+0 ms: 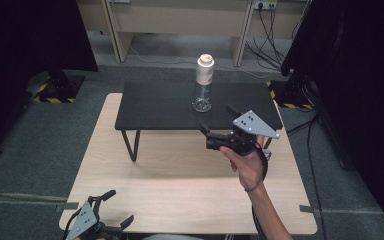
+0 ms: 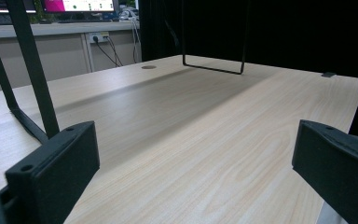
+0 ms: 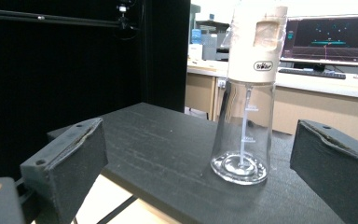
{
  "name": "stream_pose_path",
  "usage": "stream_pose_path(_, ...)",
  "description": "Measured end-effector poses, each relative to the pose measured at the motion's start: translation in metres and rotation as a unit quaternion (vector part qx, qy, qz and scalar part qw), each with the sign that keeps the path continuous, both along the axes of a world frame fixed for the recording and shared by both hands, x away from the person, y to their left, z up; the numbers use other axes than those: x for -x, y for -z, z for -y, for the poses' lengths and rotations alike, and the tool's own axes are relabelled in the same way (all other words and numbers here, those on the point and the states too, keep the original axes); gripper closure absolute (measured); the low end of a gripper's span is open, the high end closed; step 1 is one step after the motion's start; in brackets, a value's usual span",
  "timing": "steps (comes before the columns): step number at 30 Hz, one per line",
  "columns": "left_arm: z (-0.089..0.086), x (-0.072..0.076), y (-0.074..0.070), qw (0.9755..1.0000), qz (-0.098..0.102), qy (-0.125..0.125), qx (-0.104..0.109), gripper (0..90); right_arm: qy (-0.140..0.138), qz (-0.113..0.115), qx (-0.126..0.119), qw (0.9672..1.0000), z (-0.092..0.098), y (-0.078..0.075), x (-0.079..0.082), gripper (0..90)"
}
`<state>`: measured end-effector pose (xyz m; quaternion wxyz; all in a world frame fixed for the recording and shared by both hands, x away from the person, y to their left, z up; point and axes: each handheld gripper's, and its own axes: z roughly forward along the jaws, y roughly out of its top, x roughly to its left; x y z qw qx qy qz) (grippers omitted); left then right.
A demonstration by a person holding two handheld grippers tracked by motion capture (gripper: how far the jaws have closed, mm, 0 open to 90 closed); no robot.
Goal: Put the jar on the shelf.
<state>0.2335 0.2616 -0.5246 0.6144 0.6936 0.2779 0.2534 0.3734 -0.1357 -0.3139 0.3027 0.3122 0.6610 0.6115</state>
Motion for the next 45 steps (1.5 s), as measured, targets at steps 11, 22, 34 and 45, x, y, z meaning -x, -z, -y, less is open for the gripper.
stream_pose_path(11, 0.000, 0.000, 0.000, 1.0000, 0.000, 0.000, 0.000, 0.0, -0.007, -0.001, -0.005, 1.0000, 0.006, 0.013, 0.015, 4.2)
stream_pose_path(22, 0.000, 0.000, 0.000, 1.0000, 0.001, 0.000, -0.001, 0.0, -0.009, 0.000, 0.000, 1.0000, 0.007, 0.027, 0.026, 4.2)
stream_pose_path(34, 0.000, 0.000, 0.000, 1.0000, 0.001, 0.000, -0.002, 0.0, -0.014, 0.004, -0.006, 0.9999, 0.007, 0.038, 0.036, 4.1)
stream_pose_path(45, 0.000, 0.001, -0.001, 1.0000, 0.002, 0.001, 0.000, 0.0, -0.022, -0.004, -0.005, 0.9997, 0.010, 0.054, 0.045, 4.1)
